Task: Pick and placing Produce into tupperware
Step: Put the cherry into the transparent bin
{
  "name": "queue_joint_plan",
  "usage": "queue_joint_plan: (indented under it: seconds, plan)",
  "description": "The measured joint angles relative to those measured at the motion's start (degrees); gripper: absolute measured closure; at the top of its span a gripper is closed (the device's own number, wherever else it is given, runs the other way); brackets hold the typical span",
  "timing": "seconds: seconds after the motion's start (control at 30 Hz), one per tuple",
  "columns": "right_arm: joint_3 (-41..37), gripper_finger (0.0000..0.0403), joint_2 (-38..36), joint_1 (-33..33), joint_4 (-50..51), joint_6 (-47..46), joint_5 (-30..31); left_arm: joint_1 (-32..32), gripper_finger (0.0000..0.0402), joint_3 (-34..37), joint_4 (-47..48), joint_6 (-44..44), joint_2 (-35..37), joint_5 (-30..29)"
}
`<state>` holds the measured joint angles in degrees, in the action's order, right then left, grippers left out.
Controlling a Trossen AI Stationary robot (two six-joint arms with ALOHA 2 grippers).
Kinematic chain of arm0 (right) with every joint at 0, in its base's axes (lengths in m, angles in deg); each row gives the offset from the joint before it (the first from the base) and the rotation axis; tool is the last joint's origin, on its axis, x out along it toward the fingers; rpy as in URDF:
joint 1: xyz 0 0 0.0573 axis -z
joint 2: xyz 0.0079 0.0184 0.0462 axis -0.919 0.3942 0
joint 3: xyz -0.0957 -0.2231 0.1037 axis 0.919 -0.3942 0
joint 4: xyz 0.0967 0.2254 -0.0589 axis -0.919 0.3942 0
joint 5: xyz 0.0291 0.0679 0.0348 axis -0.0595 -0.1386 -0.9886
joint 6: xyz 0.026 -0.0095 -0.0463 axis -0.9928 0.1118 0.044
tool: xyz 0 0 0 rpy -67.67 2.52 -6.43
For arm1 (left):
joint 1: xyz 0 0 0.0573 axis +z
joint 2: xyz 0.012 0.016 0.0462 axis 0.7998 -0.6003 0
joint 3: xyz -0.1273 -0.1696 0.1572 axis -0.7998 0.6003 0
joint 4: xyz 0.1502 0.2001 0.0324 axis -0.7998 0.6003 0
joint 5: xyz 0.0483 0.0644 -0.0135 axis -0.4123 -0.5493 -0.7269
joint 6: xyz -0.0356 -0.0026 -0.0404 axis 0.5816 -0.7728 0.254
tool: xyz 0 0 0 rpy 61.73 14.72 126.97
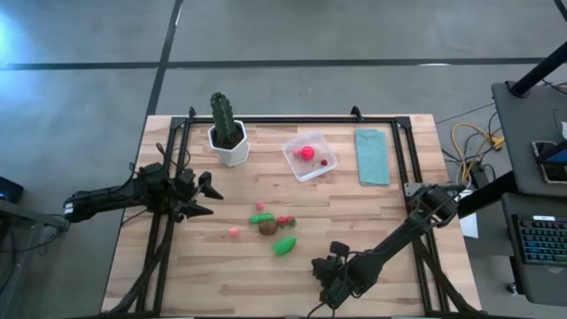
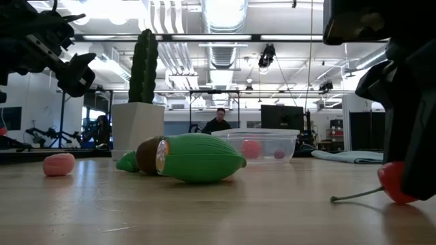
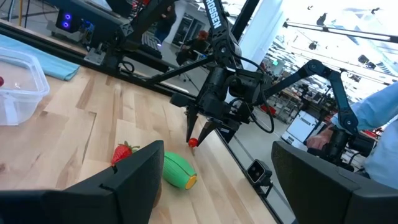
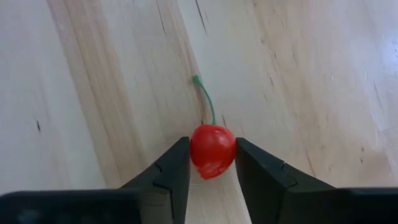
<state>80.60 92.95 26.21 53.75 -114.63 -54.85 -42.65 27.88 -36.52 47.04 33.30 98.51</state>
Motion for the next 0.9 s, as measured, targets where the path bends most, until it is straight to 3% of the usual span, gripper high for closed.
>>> queue_joint_plan:
  seconds: [0.4,0.57,0.77,0.9]
  plan:
    - [0.1,0.0293,-1.3,1.2,-1.1,-0.2,0.0,0.0,0.0118,0.0,0.0,0.0,0.0,0.0]
    - [0.8,0.0290,-5.7,2.9,0.4,1.2,5.7,0.0,0.0118,0.0,0.0,0.0,0.0,0.0]
    - [0.5,0.0289,-14.2,9.6,9.3,1.8,15.4,0.0,0.0118,0.0,0.0,0.0,-0.1,0.0]
    - [-0.5,0.0289,-20.6,17.7,10.0,6.8,15.5,0.0,0.0118,0.0,0.0,0.0,-0.1,0.0]
